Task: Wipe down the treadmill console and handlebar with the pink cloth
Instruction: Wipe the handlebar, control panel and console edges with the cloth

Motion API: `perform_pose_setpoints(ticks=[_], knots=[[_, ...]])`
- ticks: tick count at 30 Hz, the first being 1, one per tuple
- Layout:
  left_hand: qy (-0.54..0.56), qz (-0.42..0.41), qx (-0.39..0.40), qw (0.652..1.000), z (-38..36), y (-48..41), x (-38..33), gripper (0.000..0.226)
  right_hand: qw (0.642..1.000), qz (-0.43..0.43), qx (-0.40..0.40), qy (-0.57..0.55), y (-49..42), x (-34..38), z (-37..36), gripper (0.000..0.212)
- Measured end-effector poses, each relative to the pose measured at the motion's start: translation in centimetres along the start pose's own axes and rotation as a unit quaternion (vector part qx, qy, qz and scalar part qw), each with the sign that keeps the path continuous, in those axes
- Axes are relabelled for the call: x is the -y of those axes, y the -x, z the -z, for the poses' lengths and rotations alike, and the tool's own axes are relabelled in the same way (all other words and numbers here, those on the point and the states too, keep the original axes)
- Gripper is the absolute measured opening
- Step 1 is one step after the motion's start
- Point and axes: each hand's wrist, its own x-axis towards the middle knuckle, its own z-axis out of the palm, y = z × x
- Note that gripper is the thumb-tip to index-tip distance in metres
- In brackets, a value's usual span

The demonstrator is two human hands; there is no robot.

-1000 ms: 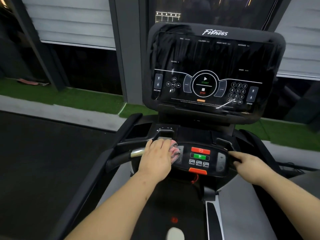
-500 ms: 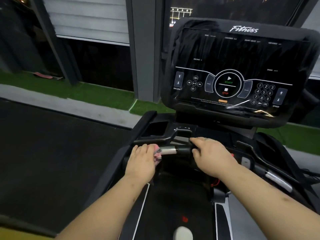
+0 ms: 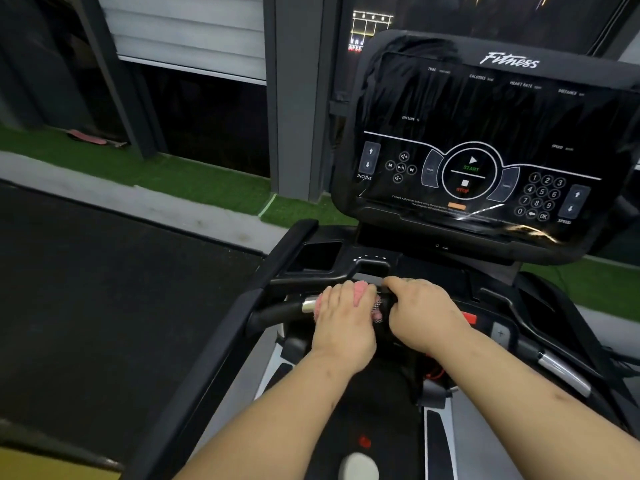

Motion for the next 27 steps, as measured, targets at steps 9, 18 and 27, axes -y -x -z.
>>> perform_pose_setpoints(ticks=[9, 18, 27], knots=[[0.037, -0.002, -0.023, 0.999, 0.8, 0.9, 4.7, 0.036, 1.000, -0.007, -0.010, -0.015, -0.1, -0.5, -0.2, 0.052], [0.033, 0.079, 0.038, 0.996, 0.8, 3.0, 12.1, 0.048, 1.000, 0.012, -0.005, 0.009, -0.3, -0.6, -0.4, 0.048], [0.066, 0.120, 0.018, 0.990, 0.1, 3.1, 10.5, 0.050, 0.999, 0.017, -0.012, 0.034, -0.5, -0.3, -0.9, 0.045]])
